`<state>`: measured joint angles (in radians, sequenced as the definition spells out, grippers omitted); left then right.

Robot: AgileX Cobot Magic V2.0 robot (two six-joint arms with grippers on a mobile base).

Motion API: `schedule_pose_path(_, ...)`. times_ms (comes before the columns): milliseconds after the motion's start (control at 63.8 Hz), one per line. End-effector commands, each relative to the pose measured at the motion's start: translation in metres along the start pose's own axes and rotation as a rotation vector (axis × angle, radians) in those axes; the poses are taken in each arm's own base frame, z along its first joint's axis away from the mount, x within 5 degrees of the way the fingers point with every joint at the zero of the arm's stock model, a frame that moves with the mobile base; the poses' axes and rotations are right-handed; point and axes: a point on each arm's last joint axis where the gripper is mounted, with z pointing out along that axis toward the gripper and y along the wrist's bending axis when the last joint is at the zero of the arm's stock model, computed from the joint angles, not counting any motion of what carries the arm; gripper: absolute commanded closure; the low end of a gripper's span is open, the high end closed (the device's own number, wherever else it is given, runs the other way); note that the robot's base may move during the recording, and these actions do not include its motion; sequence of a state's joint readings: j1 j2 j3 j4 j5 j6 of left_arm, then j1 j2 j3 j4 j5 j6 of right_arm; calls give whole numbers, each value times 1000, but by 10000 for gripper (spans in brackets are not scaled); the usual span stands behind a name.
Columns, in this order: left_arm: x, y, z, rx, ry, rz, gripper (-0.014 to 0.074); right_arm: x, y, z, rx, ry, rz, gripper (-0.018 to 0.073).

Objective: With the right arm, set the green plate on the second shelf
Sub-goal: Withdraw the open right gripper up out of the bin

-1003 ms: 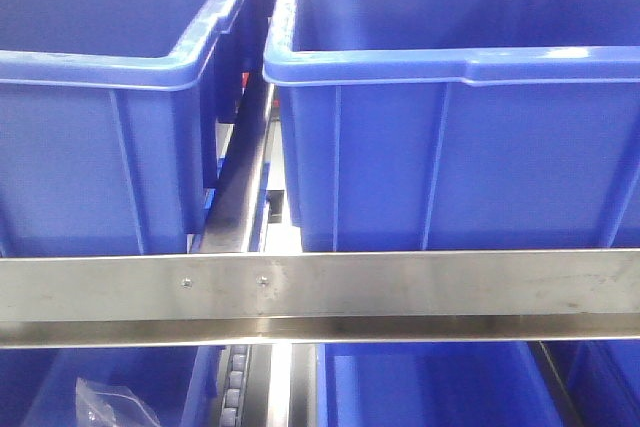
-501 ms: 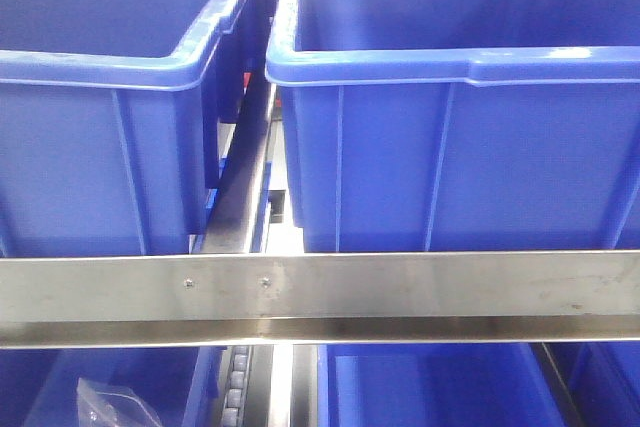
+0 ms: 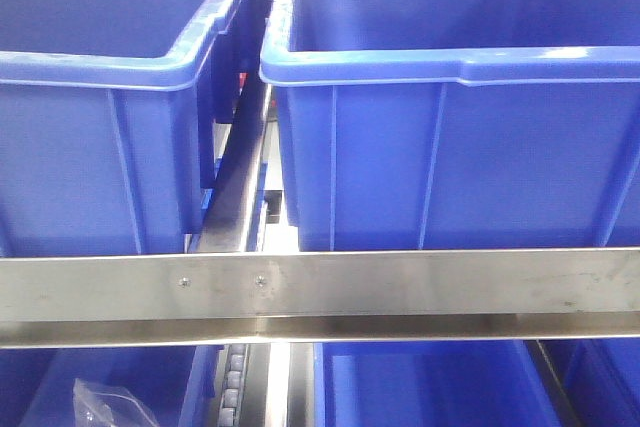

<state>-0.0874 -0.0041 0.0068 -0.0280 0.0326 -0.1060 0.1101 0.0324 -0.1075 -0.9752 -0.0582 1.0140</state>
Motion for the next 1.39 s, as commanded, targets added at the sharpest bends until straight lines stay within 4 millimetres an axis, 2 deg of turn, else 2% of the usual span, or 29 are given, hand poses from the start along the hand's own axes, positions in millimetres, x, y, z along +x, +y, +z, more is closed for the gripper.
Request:
schedule_pose_path(0, 5, 1, 0, 10, -63, -12, 466, 13, 4, -7, -38, -42, 12, 513)
schedule_pose_path(78, 5, 1, 0, 10, -63, -12, 466, 32, 4, -5, -45, 21, 42, 513)
schedule_pose_path(251, 5, 1, 0, 10, -63, -12, 466, 38, -7, -6, 85, 80, 44, 513)
schedule_pose_path(815, 5, 1, 0, 10, -63, -12, 466, 36, -5, -6, 58, 55, 35, 513)
schedule_pose_path(1018, 5, 1, 0, 10, -63, -12, 466, 38, -8, -6, 87, 87, -34, 513)
schedule_pose_path(1206, 5, 1, 0, 10, -63, -12, 466, 44, -8, -7, 94, 144, 56, 513)
schedule_pose_path(1379, 5, 1, 0, 10, -63, -12, 466, 44, -8, -7, 94, 144, 48, 513)
